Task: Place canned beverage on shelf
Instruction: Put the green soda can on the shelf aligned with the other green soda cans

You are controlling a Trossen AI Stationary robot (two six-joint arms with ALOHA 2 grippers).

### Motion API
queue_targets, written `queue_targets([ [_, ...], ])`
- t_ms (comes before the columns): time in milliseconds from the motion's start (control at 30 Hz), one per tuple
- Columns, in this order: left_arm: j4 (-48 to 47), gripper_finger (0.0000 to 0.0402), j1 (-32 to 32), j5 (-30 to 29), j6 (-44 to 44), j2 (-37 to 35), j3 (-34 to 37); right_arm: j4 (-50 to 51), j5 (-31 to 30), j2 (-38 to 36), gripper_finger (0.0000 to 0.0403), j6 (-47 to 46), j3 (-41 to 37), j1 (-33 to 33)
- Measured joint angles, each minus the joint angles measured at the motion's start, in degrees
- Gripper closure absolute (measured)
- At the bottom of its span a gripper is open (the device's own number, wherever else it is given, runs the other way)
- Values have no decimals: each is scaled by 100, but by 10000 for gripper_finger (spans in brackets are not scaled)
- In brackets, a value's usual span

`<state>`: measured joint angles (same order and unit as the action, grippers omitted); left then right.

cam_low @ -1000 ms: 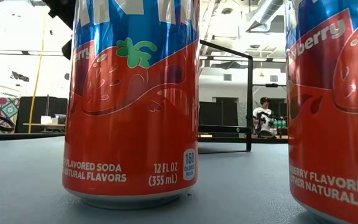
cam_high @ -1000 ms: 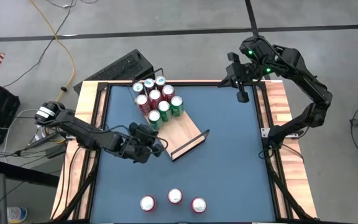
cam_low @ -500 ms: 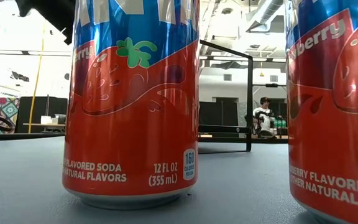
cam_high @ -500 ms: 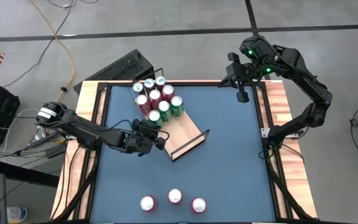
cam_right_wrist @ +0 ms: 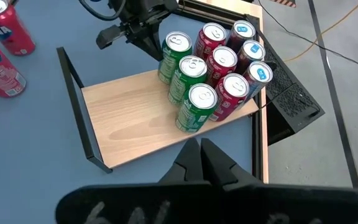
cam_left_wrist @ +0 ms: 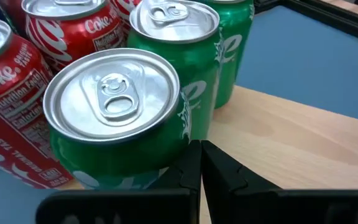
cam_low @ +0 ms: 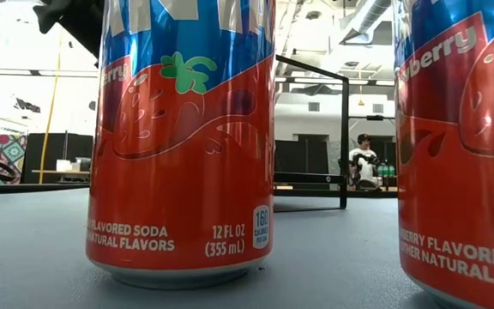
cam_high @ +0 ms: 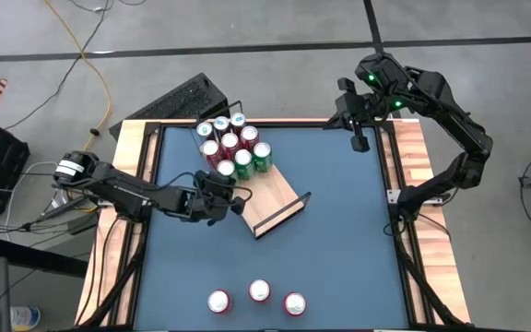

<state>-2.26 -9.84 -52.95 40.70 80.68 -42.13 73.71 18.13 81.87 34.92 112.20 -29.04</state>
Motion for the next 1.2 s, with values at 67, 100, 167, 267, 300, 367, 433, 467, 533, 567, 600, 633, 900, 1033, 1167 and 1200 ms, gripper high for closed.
queue_targets([
  [67,0,401,34,2,-21,0,0,0,0,0,403,0,0,0],
  [100,0,401,49,7,-44,0,0,0,0,0,403,1,0,0],
  [167,-1,401,75,79,-110,0,0,0,0,0,403,2,0,0],
  [267,-27,401,87,230,-159,0,0,0,0,0,403,4,0,0],
  [300,-44,401,87,258,-165,0,0,0,0,0,403,4,0,0],
  [367,-52,401,86,271,-161,0,0,0,0,0,403,4,0,0],
  [433,0,402,79,336,-158,0,-11,2,0,0,403,4,0,0],
  [467,-3,401,56,439,-156,-10,-56,0,0,0,403,4,0,0],
  [533,-9,401,-32,673,-222,-80,-214,4,0,0,403,2,0,0],
  [567,-5,401,-114,758,-277,-137,-317,11,0,0,403,2,0,0],
  [600,-44,401,-210,821,-319,-210,-417,22,0,0,403,2,0,0],
  [633,-190,401,-314,834,-333,-282,-521,33,0,0,403,2,0,0],
  [900,-936,401,-1166,809,-215,-1225,-944,43,329,0,403,1,0,1],
  [1033,-1433,401,-1389,680,-246,-1656,-1109,-74,466,0,403,-69,0,59],
  [1167,-2552,401,-1447,289,274,-1939,-1161,-247,470,0,403,-368,0,157],
  [1200,-2851,401,-1425,288,433,-1945,-1160,-295,470,0,403,-473,0,191],
])
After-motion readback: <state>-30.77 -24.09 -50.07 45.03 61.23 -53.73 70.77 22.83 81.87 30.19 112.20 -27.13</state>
